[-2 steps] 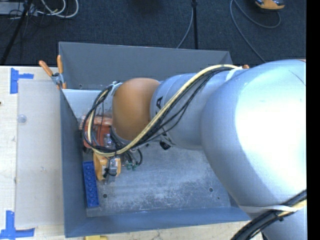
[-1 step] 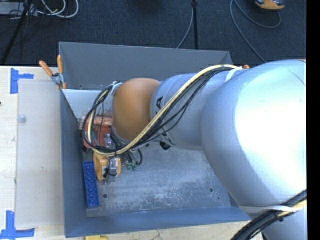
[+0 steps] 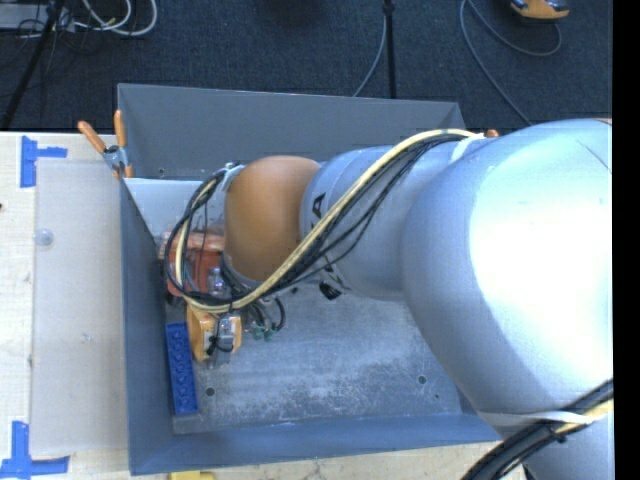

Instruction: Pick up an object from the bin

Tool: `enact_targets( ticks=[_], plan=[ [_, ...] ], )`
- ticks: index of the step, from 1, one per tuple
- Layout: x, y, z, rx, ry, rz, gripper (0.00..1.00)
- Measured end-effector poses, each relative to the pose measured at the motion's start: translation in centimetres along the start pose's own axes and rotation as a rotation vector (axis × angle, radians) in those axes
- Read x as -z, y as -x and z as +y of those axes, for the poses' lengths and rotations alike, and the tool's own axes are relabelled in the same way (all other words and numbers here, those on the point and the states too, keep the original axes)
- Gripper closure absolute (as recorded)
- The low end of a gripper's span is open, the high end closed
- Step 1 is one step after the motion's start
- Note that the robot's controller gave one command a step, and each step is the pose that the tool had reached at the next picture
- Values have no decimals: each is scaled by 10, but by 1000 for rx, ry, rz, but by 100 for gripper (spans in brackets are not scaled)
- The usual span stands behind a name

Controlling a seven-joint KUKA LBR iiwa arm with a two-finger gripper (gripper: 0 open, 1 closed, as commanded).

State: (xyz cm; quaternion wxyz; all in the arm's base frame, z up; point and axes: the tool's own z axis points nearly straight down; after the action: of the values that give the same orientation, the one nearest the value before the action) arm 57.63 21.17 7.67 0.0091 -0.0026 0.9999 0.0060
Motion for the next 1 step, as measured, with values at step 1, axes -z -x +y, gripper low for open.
enact_targets(
  ticks=[1],
  plan=[
    [0,0,0,0,0,0,100]
  ],
)
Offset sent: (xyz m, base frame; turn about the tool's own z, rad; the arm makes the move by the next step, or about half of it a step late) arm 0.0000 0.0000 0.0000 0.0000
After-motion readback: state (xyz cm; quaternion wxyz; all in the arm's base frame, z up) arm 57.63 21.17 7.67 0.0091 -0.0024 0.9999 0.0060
